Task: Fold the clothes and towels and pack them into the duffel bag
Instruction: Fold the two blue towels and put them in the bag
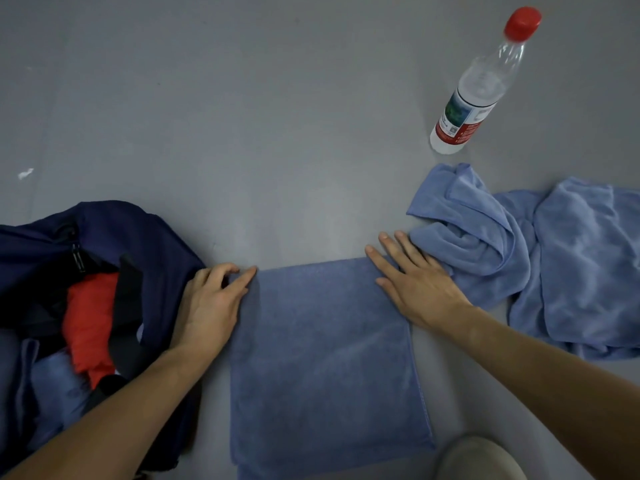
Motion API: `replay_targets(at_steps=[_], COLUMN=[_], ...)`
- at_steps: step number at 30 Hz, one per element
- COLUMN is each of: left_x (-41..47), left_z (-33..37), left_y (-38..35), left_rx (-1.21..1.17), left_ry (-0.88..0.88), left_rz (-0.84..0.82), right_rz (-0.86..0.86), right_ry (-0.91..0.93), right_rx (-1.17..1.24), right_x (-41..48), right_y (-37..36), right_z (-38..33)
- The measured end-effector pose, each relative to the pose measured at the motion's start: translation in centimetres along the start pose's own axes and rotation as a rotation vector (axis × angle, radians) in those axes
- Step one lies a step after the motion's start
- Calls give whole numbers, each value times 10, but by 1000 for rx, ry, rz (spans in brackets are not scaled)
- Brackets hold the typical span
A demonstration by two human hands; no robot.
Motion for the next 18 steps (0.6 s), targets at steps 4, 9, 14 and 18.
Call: replay_targets(at_steps=[4,9,14,18], left_x=[13,35,44,44], left_z=[-5,-14,-13,5], left_y=[6,9,23,51], left_rx=[-149,-309,-412,-462], left_ry=[135,277,418,456], left_rz=[-32,-178,-61,73], right_rz=[94,127,109,262], right_ry=[17,-42,-151,-110], right_rx=[101,305,424,550], right_x=[0,14,35,23], right_y=[12,29,43,74], right_z=[3,-9,-4,-3])
Point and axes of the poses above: each hand's wrist, its own x-axis towards the middle knuckle, its own y-axis out of the back of the hand, z = x × y, the point moved 3 cm from there along x, towards the middle knuckle, and after that the axes turned 10 degrees about -y, right-handed, at the moved point
